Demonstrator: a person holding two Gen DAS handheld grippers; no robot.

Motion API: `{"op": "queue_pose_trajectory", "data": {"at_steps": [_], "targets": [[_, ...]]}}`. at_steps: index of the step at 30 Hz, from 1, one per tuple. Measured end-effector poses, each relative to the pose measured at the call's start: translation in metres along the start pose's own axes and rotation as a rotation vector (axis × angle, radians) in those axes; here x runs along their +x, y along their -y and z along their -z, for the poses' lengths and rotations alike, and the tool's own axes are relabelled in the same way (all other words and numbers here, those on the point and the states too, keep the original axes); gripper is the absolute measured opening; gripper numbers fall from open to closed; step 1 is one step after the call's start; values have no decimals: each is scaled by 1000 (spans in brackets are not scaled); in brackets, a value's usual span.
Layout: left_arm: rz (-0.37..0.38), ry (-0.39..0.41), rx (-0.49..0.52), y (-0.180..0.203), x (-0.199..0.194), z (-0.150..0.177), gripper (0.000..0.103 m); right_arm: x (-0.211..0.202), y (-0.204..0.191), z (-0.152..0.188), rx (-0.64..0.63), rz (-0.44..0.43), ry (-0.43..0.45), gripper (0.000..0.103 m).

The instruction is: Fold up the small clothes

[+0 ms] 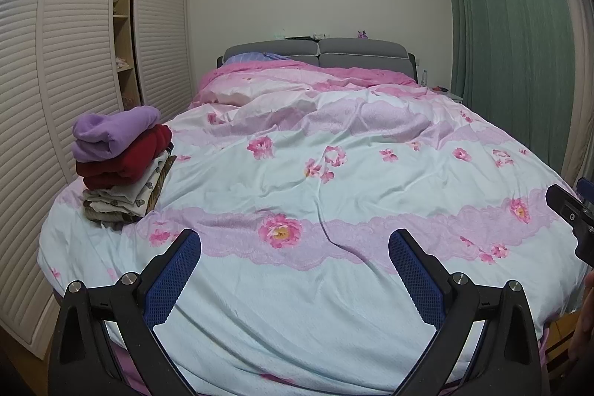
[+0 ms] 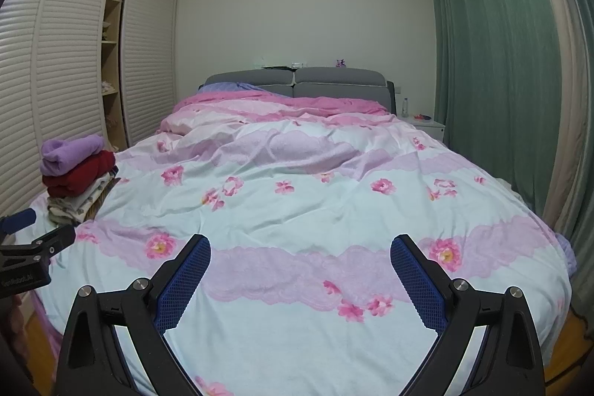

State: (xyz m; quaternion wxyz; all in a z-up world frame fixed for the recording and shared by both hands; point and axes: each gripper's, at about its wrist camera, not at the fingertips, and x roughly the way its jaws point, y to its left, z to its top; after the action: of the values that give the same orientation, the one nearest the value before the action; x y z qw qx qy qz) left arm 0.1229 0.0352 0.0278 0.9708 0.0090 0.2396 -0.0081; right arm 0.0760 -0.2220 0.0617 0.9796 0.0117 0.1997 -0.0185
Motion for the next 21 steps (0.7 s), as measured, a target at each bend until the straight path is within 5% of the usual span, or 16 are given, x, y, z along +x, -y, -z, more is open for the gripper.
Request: {"op": "queue_pose_trajectory", "data": {"at_steps": [21], "targets": [[0, -3, -2, 0, -3, 2, 103, -1, 0, -1, -1, -6, 6, 98]]}}
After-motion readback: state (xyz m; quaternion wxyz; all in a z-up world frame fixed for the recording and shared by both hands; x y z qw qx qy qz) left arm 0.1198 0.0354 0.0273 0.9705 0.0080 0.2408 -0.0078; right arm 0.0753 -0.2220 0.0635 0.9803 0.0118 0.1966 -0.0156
